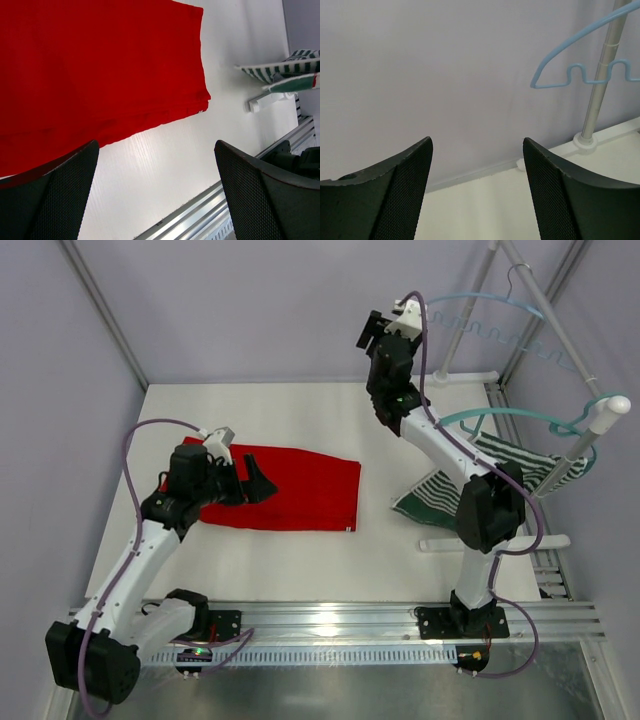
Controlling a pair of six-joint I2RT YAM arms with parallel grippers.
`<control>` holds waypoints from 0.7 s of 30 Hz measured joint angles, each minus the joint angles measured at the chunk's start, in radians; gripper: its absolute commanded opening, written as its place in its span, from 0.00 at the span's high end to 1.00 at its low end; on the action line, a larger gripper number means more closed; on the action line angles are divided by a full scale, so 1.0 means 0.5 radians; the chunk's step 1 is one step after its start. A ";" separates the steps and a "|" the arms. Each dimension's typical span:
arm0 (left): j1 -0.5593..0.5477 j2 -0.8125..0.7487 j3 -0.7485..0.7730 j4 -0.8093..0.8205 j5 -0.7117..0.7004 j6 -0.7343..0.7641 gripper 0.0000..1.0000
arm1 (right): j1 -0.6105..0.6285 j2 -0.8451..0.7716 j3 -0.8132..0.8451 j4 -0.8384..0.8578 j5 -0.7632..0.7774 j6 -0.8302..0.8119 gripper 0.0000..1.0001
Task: Place the trousers on the hanger
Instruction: Grab a hanger with the right arm
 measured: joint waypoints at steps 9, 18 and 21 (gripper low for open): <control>0.000 -0.093 0.000 0.005 -0.002 -0.006 0.02 | 0.132 -0.002 -0.283 -0.135 -0.043 0.048 0.23; 0.000 -0.094 0.000 0.006 -0.002 -0.008 0.02 | 0.171 -0.002 -0.469 -0.204 -0.170 0.093 0.14; 0.000 -0.094 0.000 0.007 -0.003 -0.010 0.02 | 0.171 -0.002 -0.488 -0.221 -0.200 0.092 0.13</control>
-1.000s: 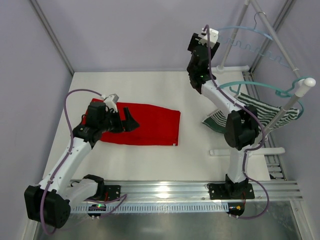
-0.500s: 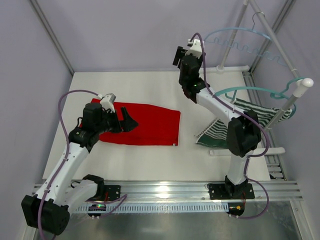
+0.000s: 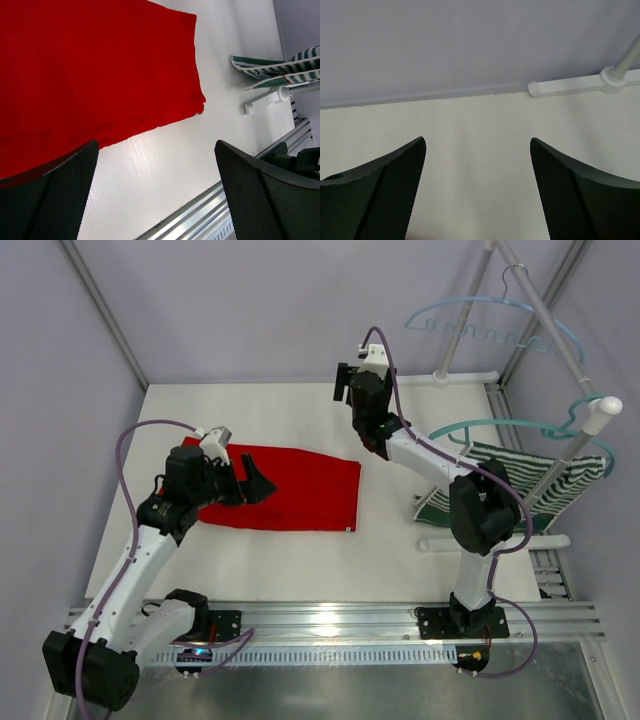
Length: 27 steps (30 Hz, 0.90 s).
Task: Place the trousers on the hanger
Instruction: Grab a hanger with the right arm
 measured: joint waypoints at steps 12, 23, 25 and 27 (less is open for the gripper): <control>0.001 -0.010 0.005 -0.009 -0.113 -0.021 0.00 | 0.106 0.000 0.011 -0.216 -0.354 -0.092 0.13; 0.001 -0.037 0.372 0.005 0.037 -0.189 0.03 | 0.367 -0.546 0.054 -0.744 -0.832 0.182 0.13; 0.001 -0.040 0.491 0.021 0.098 -0.206 0.03 | 0.351 -0.741 0.115 -0.842 -0.815 0.298 0.14; 0.001 -0.054 0.566 0.066 0.167 -0.240 0.03 | 0.340 -0.895 0.262 -0.978 -0.704 0.414 0.16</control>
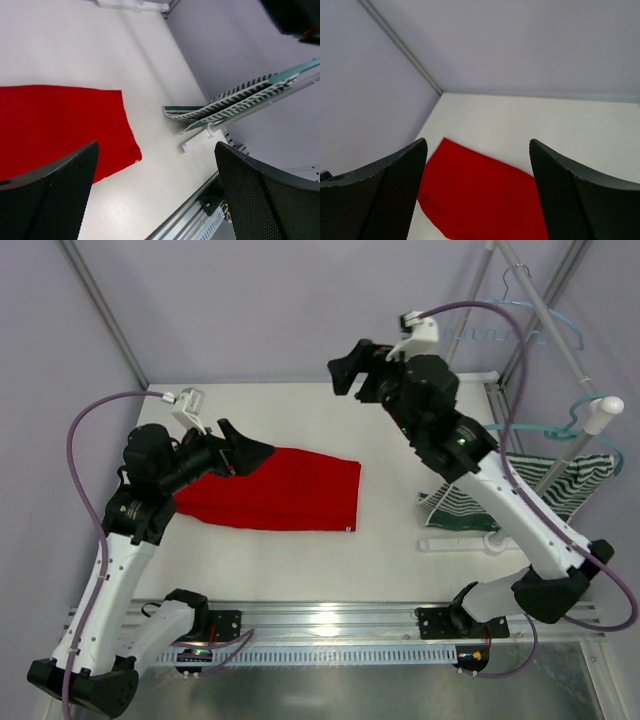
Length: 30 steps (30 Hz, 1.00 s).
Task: Place the trousers on the hanger
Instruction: Grab a hanger with the right arm
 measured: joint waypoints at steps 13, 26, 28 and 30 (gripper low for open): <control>0.000 -0.272 -0.514 0.118 0.154 -0.115 0.04 | -0.500 -0.116 0.711 -0.282 0.830 0.252 0.22; 0.000 -0.242 -0.643 0.120 0.143 0.018 0.04 | -0.912 0.685 1.205 -0.503 0.753 0.424 0.27; 0.000 -0.235 -0.655 0.114 0.122 0.054 0.04 | -0.982 0.710 1.205 -0.533 0.716 0.521 0.27; 0.001 -0.239 -0.664 0.111 0.092 0.077 0.04 | -1.034 0.729 1.209 -0.543 0.683 0.597 0.27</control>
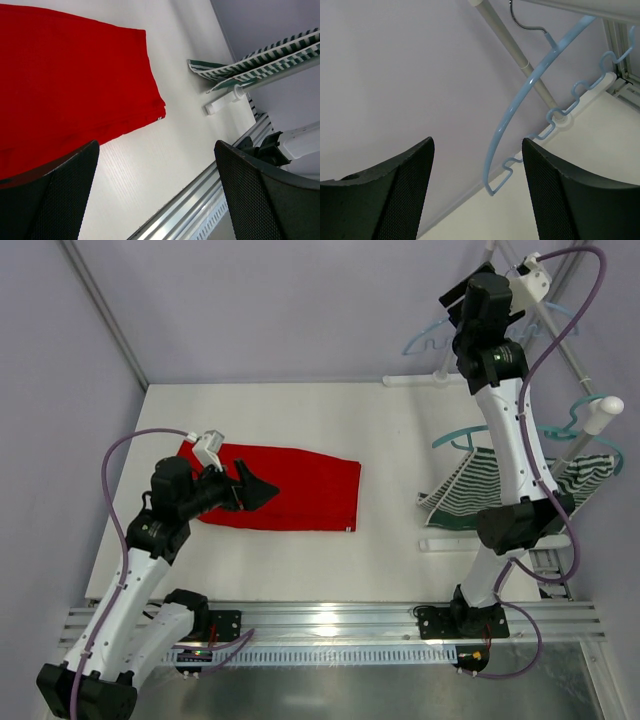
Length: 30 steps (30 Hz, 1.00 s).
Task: Place the trousers on the hanger
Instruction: Grab a hanger with the right arm
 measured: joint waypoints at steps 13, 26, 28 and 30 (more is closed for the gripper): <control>-0.001 -0.042 -0.015 -0.018 -0.088 0.072 0.03 | -0.092 0.194 0.034 -0.100 -0.206 0.332 0.28; 0.000 -0.104 -0.015 -0.076 -0.160 0.086 0.03 | -0.103 0.212 0.034 -0.195 -0.171 0.418 0.30; 0.000 -0.111 -0.015 -0.088 -0.172 0.088 0.03 | -0.109 0.224 0.034 -0.189 -0.172 0.422 0.32; -0.001 -0.114 -0.015 -0.097 -0.182 0.089 0.03 | -0.113 0.240 0.034 -0.180 -0.172 0.423 0.34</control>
